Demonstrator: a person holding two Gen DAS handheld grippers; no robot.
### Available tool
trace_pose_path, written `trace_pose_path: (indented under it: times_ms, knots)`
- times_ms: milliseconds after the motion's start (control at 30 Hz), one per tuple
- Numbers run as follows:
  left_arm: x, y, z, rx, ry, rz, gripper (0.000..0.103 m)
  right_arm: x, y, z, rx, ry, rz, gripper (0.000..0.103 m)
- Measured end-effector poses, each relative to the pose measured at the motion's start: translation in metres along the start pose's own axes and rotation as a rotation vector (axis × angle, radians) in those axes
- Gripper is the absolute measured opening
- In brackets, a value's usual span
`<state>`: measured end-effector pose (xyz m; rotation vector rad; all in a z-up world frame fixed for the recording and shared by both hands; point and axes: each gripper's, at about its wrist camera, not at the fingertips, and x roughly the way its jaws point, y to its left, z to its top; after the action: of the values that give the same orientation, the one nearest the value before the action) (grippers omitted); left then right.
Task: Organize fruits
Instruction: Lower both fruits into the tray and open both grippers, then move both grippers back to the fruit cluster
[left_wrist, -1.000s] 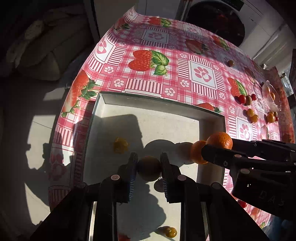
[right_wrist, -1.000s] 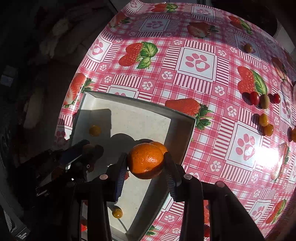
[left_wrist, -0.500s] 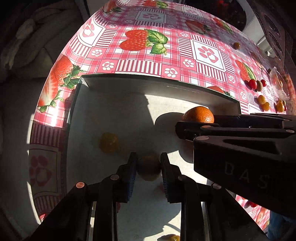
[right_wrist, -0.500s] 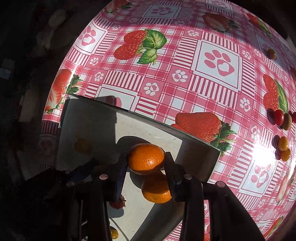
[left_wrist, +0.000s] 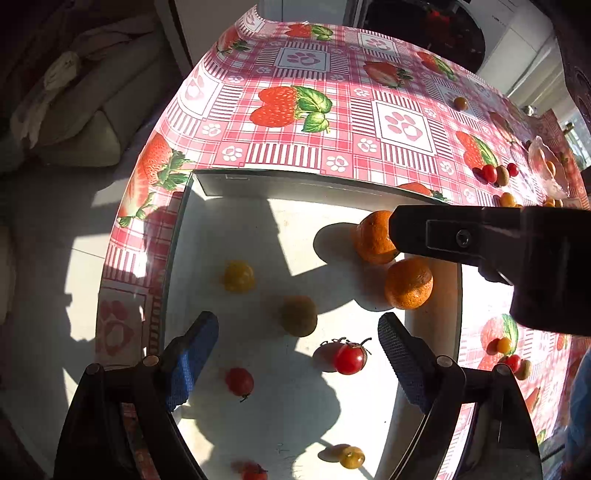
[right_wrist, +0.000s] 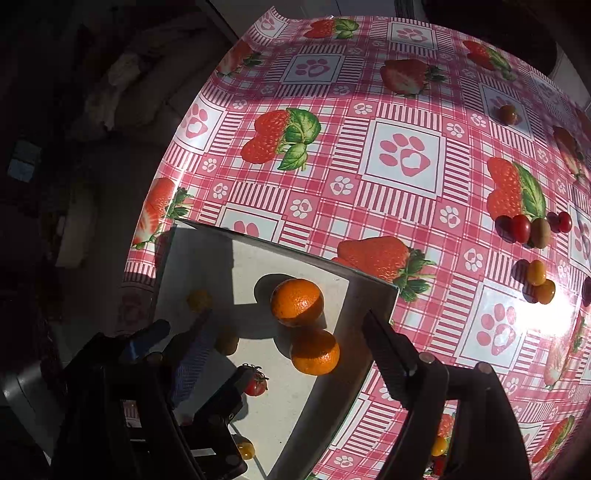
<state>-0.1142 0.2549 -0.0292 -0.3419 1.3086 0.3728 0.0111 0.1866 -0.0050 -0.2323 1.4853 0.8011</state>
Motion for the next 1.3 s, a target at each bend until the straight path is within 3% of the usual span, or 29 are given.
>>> trace_pose_path:
  times_ms: [200, 433, 567, 867, 1167, 1300]
  knots:
    - [-0.017, -0.04, -0.023, 0.117, 0.003, -0.02, 0.089, -0.029, -0.047, -0.065, 0.093, -0.008, -0.061, 0.084]
    - [-0.032, -0.107, -0.049, 0.308, -0.001, -0.051, 0.089, -0.056, -0.125, -0.176, 0.261, 0.042, -0.169, 0.084]
    - [-0.023, -0.142, -0.049, 0.384, 0.016, -0.059, 0.089, -0.061, -0.16, -0.212, 0.361, 0.062, -0.186, 0.084]
    - [0.016, -0.188, -0.036, 0.441, 0.081, -0.087, 0.089, -0.059, -0.182, -0.223, 0.366, 0.048, -0.184, 0.084]
    - [0.042, -0.203, -0.027, 0.458, 0.116, -0.102, 0.089, -0.044, -0.178, -0.208, 0.304, 0.055, -0.147, 0.056]
    - [0.05, -0.211, -0.028, 0.472, 0.14, -0.103, 0.071, -0.037, -0.174, -0.201, 0.278, 0.048, -0.129, 0.052]
